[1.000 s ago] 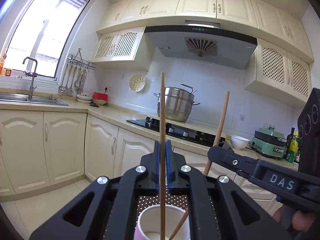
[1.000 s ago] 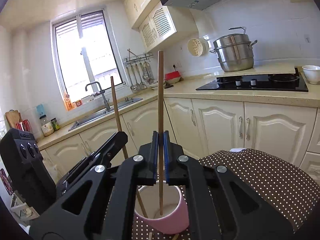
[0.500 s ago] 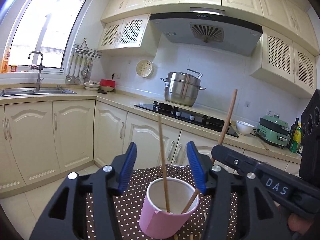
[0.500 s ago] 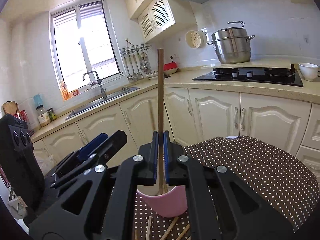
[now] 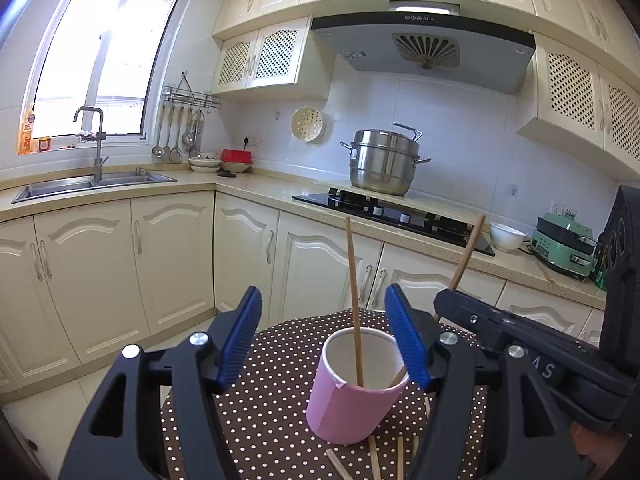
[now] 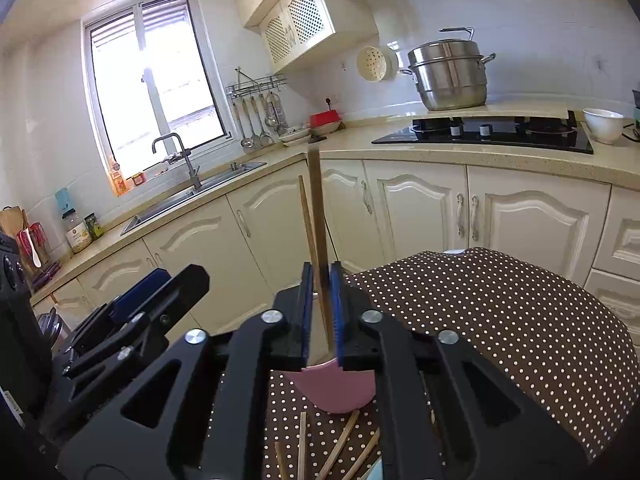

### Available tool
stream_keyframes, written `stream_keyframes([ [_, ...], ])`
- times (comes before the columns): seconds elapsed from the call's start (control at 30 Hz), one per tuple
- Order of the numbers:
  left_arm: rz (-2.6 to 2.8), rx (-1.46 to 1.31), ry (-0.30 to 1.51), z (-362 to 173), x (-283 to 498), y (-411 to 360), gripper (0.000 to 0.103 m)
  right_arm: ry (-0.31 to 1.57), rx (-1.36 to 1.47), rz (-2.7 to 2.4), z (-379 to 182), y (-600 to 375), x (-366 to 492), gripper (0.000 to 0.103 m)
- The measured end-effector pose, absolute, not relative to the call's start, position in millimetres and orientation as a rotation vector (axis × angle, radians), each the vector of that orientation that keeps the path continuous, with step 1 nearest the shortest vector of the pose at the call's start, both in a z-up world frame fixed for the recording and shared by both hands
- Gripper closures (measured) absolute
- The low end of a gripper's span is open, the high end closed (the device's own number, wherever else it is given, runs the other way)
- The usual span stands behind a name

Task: Organize utensils
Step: 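Move the right tool back to the pile and grasp another chopstick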

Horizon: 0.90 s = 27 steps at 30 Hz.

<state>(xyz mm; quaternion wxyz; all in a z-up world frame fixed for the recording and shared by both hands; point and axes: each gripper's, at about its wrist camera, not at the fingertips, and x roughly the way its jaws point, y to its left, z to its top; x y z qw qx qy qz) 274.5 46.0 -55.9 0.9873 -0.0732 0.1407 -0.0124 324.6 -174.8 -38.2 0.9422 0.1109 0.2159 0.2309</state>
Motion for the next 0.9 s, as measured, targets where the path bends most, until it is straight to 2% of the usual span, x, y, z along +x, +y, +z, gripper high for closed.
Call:
stream_keyframes([
  [0.07, -0.021, -0.147, 0.286, -54, 271, 47, 0.037, 0.430, 0.234, 0.461, -36, -177, 321, 0.057],
  [0.13, -0.015, -0.149, 0.287, -52, 266, 48, 0.034, 0.423, 0.238, 0.461, -34, -179, 316, 0.056],
  [0.37, -0.030, -0.132, 0.344, -50, 249, 49, 0.031, 0.420, 0.227, 0.449, -29, -188, 300, 0.050],
  [0.6, -0.089, -0.192, 0.615, -79, 248, 58, 0.031, 0.503, 0.208, 0.430, -47, -203, 283, 0.046],
  [0.9, -0.162, -0.237, 0.846, -135, 231, 45, 0.031, 0.667, 0.119, 0.432, -94, -210, 249, 0.045],
])
